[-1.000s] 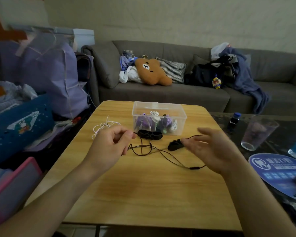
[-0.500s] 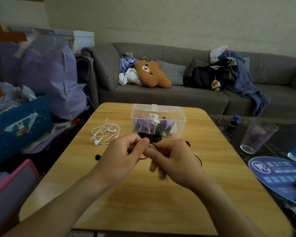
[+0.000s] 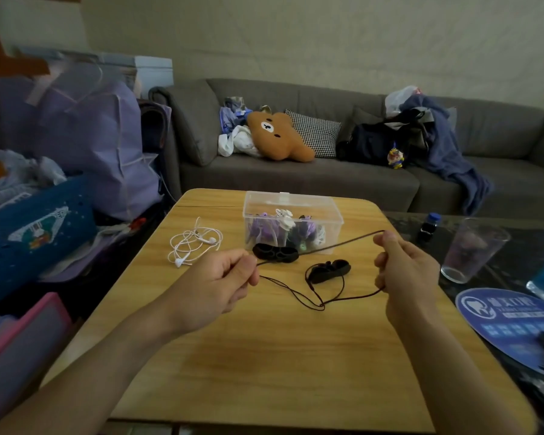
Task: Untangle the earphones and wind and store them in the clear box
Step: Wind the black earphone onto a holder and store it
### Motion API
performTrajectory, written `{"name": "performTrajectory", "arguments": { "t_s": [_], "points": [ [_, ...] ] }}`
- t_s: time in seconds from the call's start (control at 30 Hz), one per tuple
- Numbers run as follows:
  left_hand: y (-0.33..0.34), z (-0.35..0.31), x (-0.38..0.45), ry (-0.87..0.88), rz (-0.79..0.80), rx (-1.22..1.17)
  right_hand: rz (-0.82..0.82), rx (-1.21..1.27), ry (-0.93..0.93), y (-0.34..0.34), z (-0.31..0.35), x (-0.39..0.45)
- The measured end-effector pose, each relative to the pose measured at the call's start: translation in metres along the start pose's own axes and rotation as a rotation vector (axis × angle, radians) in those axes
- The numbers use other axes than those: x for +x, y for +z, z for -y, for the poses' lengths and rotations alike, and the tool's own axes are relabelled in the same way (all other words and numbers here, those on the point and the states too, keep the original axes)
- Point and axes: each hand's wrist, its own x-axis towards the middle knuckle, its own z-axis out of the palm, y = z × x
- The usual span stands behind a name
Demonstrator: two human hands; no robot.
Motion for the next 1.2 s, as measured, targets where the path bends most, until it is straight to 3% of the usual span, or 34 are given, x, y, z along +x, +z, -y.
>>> {"name": "performTrajectory", "arguments": {
  "t_s": [0.17, 0.33, 0.4, 0.47, 0.53, 0.63, 0.7, 0.77, 1.0, 1.2],
  "points": [
    [-0.003, 0.004, 0.002, -0.132, -0.002, -0.053, -0.059, -0.081, 0.095, -0.011, -0.001, 0.013],
    [-0.010, 0.005, 0.003, -0.172, -0.056, -0.354, -0.094, -0.184, 0.085, -0.022, -0.003, 0.021],
    [-0.010, 0.005, 0.005, -0.153, -0.079, -0.412, -0.035, -0.332, 0.102, -0.021, -0.006, 0.024],
    [-0.008, 0.006, 0.007, -0.141, -0.104, -0.364, 0.047, -0.629, 0.086, -0.014, -0.008, 0.021],
    [-0.002, 0.007, 0.008, -0.152, -0.087, -0.268, 0.106, -0.799, -0.130, -0.001, -0.002, 0.004],
    [0.012, 0.005, 0.009, -0.215, -0.030, -0.202, 0.398, -0.614, -0.442, 0.023, 0.010, -0.029],
    [0.020, 0.002, 0.010, -0.251, -0.042, -0.201, 0.716, -0.499, -0.460, 0.035, 0.010, -0.048],
    [0.023, 0.000, 0.010, -0.251, -0.045, -0.254, 0.877, -0.472, -0.429, 0.040, 0.004, -0.056],
    [0.010, 0.001, 0.008, -0.162, 0.094, -0.596, 0.679, -0.387, -0.413, 0.041, -0.008, -0.043],
    [0.009, 0.002, 0.006, -0.124, 0.268, -0.530, 0.595, -0.393, -0.401, 0.035, -0.011, -0.037]
  ]
}}
